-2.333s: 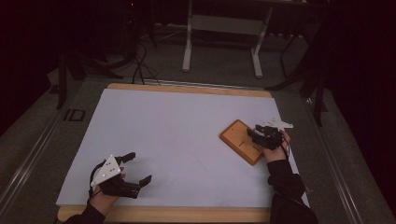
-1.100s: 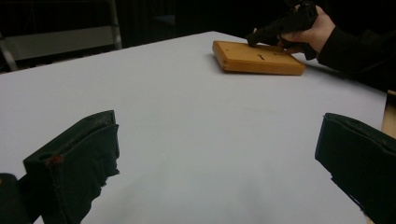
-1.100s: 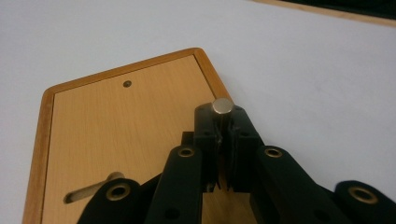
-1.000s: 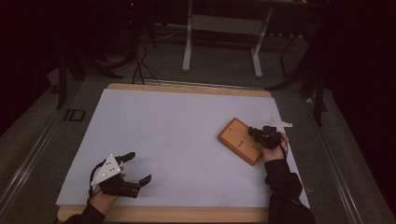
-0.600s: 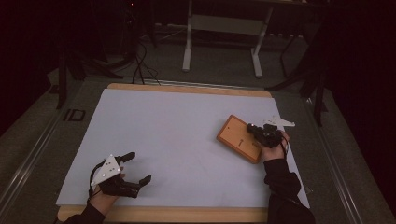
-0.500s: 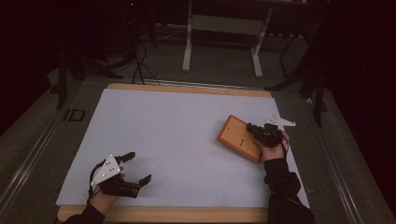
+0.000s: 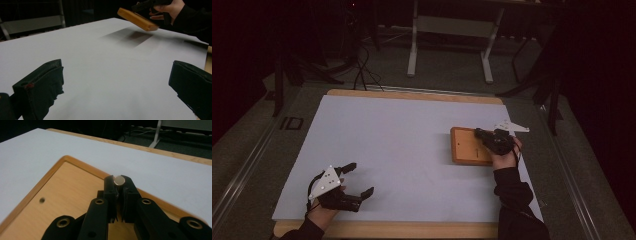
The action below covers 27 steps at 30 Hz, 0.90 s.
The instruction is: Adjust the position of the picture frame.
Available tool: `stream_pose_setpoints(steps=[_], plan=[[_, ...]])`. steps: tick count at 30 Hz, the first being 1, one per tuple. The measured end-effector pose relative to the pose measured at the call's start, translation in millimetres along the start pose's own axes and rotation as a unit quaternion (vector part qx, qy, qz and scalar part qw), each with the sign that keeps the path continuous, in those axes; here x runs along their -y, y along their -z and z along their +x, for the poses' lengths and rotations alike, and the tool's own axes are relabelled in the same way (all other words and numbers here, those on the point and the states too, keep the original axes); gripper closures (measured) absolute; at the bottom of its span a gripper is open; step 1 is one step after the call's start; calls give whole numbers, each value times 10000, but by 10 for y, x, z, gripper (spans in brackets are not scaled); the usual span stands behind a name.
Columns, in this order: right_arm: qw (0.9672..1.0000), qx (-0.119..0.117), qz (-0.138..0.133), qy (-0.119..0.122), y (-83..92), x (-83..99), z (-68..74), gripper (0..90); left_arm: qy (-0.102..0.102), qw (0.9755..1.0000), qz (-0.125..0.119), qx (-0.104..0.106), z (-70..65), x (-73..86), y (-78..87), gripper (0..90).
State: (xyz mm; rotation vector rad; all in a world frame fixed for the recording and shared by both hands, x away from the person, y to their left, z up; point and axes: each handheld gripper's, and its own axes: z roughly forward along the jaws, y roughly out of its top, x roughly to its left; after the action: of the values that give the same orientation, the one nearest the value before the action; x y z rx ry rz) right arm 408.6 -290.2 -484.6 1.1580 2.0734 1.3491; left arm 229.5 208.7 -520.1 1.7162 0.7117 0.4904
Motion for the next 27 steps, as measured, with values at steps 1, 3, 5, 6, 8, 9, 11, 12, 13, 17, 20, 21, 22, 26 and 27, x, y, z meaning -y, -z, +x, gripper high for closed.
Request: stream_pose_setpoints(steps=[1, 3, 5, 6, 8, 9, 11, 12, 13, 17, 20, 21, 22, 26, 27], plan=[[10000, -25, -2, -39, 5, -15, 8, 847, -4, 10000, -1, 1, 0, -1, 0, 0], [9999, -100, -2, -50, 13, -43, 33, 847, 2, 10000, -3, 6, 0, 0, -1, 0], [9999, -76, 14, 63, 9, -69, 76, 845, 5, 10000, -6, 5, 0, 0, -1, 0], [9999, -88, 21, 54, 4, -81, 94, 845, 1, 10000, -4, 2, 0, -1, 0, 0], [9999, -107, -7, 95, -4, -104, 124, 844, 9, 10000, -14, -3, -2, -1, 2, 0], [9999, -107, -16, 85, -8, -117, 141, 844, 14, 10000, -16, -1, -2, -1, 3, 0], [9999, -106, -25, 100, -11, -129, 155, 845, 12, 10000, -16, -6, -1, 0, 4, 0], [9998, -151, -41, 109, -12, -144, 173, 845, 13, 10000, -9, -1, 1, 0, 4, 0], [9998, -167, -40, 102, -11, -149, 182, 845, 25, 10000, -14, 2, 1, 1, 4, 0], [9995, -245, -83, 177, 1, -168, 249, 846, 13, 10000, -19, 0, 1, -2, 2, 0], [9990, -336, -100, 273, 9, -192, 336, 846, 4, 10000, -14, -3, -2, -2, 2, 0], [9988, -364, -112, 313, 13, -202, 373, 846, 6, 10000, -14, -1, -2, -2, 2, 0], [9985, -403, -132, 342, 17, -213, 412, 846, 6, 10000, -15, -7, -1, -2, 2, 0], [9968, -591, -214, 497, 43, -260, 589, 846, 13, 10000, -15, -3, 0, -1, 2, 0], [9964, -638, -234, 506, 45, -272, 629, 846, 15, 10000, -17, -4, 0, -1, 1, 0]])
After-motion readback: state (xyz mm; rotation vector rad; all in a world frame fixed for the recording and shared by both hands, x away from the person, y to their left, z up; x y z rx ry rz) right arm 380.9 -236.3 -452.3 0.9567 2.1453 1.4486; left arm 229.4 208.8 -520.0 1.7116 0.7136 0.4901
